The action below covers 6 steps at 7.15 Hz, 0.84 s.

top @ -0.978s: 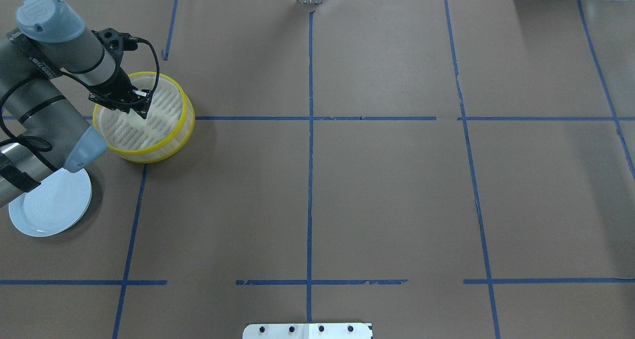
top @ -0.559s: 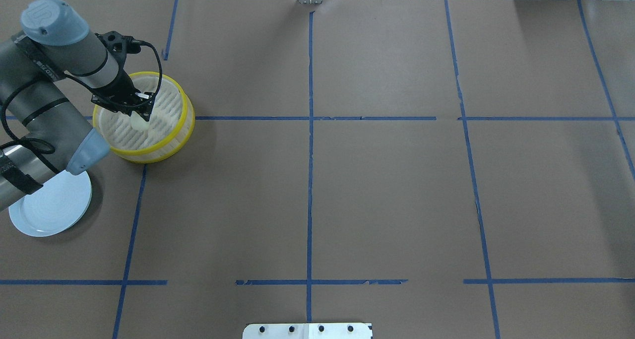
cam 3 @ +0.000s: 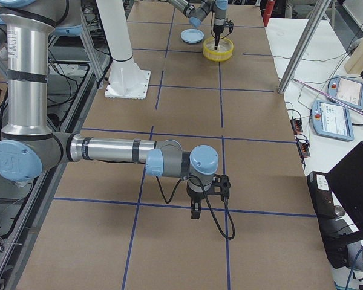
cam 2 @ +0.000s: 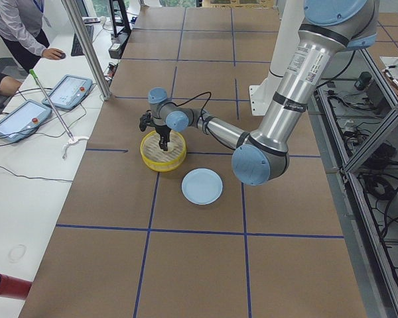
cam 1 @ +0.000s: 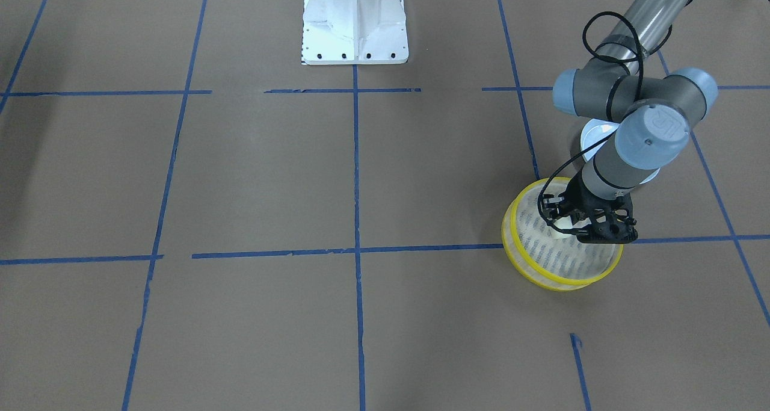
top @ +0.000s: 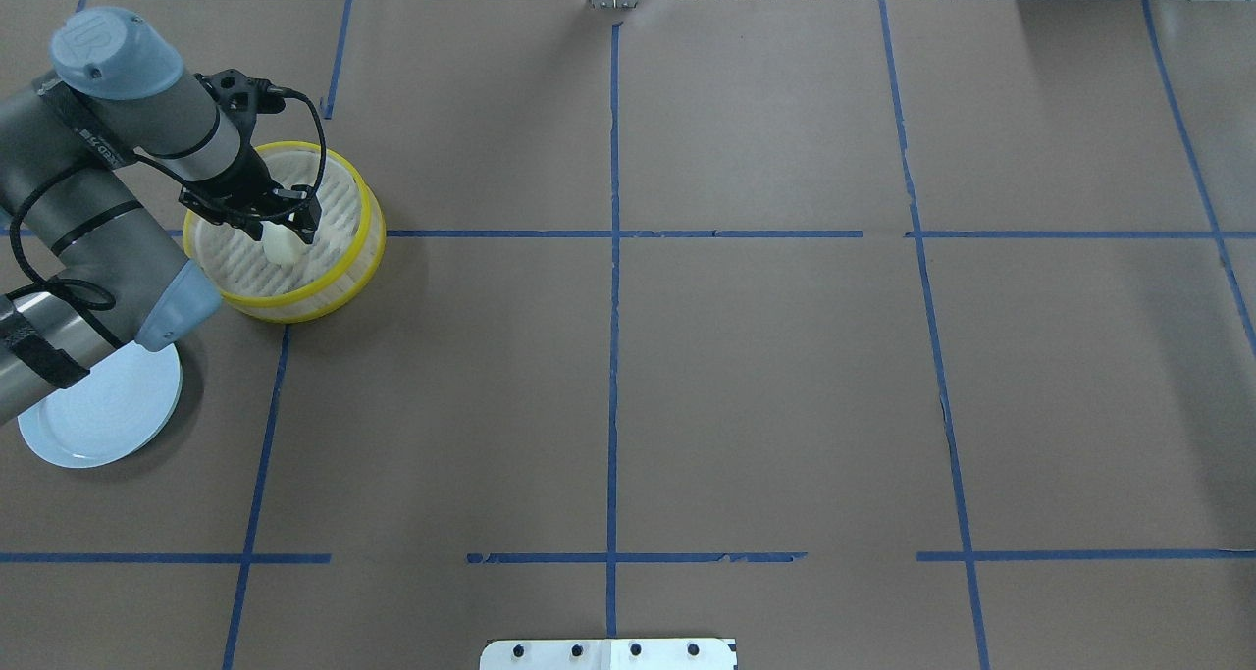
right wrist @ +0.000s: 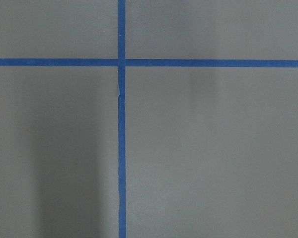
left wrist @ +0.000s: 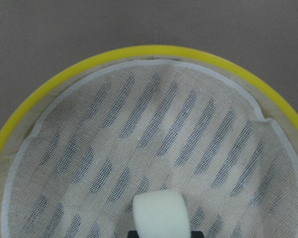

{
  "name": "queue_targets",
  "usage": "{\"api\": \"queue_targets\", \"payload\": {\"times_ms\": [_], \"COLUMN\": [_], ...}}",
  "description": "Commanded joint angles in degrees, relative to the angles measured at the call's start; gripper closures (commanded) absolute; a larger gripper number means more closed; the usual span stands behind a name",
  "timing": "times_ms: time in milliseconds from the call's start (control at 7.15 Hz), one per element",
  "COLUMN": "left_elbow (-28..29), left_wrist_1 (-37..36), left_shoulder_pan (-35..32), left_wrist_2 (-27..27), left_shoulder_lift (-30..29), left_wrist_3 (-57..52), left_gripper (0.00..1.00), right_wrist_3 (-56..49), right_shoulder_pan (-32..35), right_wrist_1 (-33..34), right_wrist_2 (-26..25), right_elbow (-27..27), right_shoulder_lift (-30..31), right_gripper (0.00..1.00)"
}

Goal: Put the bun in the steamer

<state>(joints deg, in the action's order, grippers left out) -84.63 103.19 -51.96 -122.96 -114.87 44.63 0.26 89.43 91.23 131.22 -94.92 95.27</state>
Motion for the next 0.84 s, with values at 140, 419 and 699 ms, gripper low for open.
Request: {"api": "queue_targets", "payload": {"times_ms": [140, 419, 699], "left_elbow": [-1.23, -5.51, -12.88], "left_wrist_1": [0.25, -0.71, -11.62], "left_shoulder_pan": [-1.03, -5.68, -12.08], "left_wrist_2": [0.09, 0.09, -0.35], "left_shoulder_lift": [-0.09, 0.44, 0.62], "left_wrist_3": [-0.68, -0.86, -13.34], "left_gripper": [0.0, 0.0, 0.0], "right_wrist_3": [0.0, 0.0, 0.0], "right_shoulder_pan": [-0.04, 0.05, -0.04], "right_wrist_1": [0.0, 0.0, 0.0], "right_wrist_2": [0.0, 0.0, 0.0], "right_elbow": [0.0, 0.0, 0.0], "right_shoulder_lift": [0.0, 0.0, 0.0], "right_gripper": [0.0, 0.0, 0.0]}}
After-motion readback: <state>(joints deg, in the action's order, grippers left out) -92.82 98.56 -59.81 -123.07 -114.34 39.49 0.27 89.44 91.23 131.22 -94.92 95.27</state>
